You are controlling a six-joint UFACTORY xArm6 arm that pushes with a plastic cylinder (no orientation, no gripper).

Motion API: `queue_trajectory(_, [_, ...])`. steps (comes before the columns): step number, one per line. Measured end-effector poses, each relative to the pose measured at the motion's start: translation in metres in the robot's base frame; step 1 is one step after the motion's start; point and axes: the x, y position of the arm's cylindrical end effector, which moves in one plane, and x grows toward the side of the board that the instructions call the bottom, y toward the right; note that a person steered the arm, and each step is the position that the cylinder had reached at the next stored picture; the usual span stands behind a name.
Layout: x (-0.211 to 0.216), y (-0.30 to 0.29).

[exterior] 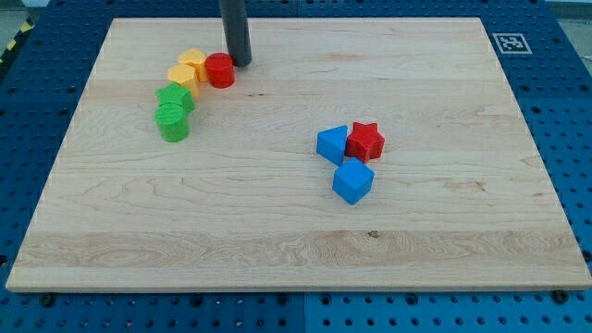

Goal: Push the red circle into the yellow heart

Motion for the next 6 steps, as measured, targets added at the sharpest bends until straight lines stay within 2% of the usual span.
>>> queue_trajectory(1, [0.003, 0.030])
queue_trajectory(6, [0.009, -0.011])
